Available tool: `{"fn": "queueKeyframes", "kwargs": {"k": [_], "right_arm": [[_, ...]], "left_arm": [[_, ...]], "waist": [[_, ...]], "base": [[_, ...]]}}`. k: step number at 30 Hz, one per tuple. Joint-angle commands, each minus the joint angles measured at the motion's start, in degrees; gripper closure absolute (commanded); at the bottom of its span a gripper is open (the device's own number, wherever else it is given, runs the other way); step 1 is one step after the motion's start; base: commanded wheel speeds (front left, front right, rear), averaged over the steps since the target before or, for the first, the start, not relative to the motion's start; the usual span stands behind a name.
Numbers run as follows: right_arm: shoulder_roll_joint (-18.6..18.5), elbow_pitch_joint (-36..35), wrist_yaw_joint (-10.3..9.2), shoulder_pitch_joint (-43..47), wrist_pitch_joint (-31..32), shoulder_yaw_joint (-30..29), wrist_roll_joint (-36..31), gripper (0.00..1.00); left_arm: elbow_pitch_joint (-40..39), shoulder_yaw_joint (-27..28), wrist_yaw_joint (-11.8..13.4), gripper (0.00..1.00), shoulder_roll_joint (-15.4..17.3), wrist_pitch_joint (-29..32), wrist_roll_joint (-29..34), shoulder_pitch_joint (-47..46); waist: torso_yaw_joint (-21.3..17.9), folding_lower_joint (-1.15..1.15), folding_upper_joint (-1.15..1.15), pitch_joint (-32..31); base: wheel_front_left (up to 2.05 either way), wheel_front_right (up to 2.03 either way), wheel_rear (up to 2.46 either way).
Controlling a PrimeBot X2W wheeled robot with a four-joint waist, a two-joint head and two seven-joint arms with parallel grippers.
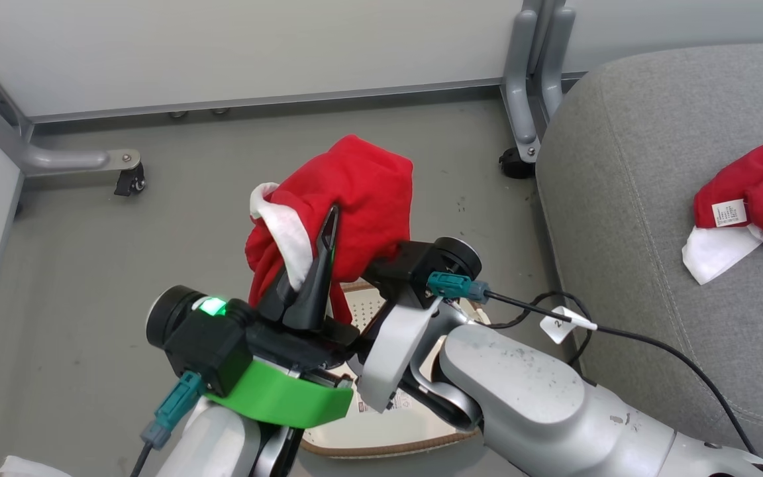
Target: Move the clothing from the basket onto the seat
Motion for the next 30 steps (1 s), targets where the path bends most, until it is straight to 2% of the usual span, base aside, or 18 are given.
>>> {"fn": "queueKeyframes", "kwargs": {"k": [1, 5, 6, 7, 8, 29, 30], "right_arm": [[0.01, 0.44, 0.00, -0.82, -0.63, 0.47, 0.65, 0.00], [0.12, 1.28, 0.00, -1.99, -1.34, 2.12, 2.15, 0.00], [0.12, 1.44, 0.00, -2.38, -1.40, 2.61, 2.68, 0.53], [0.10, 1.67, 0.00, -2.60, -1.44, 3.09, 3.05, 0.70], [0.10, 1.95, 0.00, -2.80, -1.47, 3.62, 3.50, 1.00], [0.12, 3.95, 0.00, -4.83, -2.37, 8.00, 7.63, 1.00], [0.12, 4.10, 0.00, -4.86, -2.39, 8.05, 7.51, 1.00]], "left_arm": [[0.23, -0.17, -0.23, 1.00, 0.06, -0.12, -0.02, -1.05], [0.35, -0.57, -0.41, 1.00, -0.08, -0.13, -0.20, -1.18], [0.35, -0.68, -0.46, 1.00, -0.10, -0.14, -0.26, -1.23], [0.34, -0.77, -0.41, 1.00, -0.13, -0.15, -0.30, -1.28], [0.33, -0.86, -0.44, 1.00, -0.17, -0.16, -0.32, -1.34], [0.55, -0.04, 0.73, 1.00, 0.91, -0.52, -0.88, -1.47], [0.48, 0.21, 1.10, 0.89, 0.92, -0.59, -0.75, -1.50]], "waist": [[0.02, 0.00, 0.00, 0.00], [0.14, 0.00, 0.00, 0.02], [0.19, 0.00, 0.00, 0.05], [0.23, 0.00, 0.00, 0.08], [0.27, 0.00, 0.00, 0.12], [-0.02, 0.00, 0.00, 0.37], [0.00, 0.00, 0.00, 0.38]], "base": [[0.00, 0.00, 0.00], [0.00, 0.00, 0.00], [0.00, 0.00, 0.00], [0.00, 0.00, 0.00], [0.00, 0.00, 0.00], [0.00, 0.00, 0.00], [0.00, 0.00, 0.00]]}}
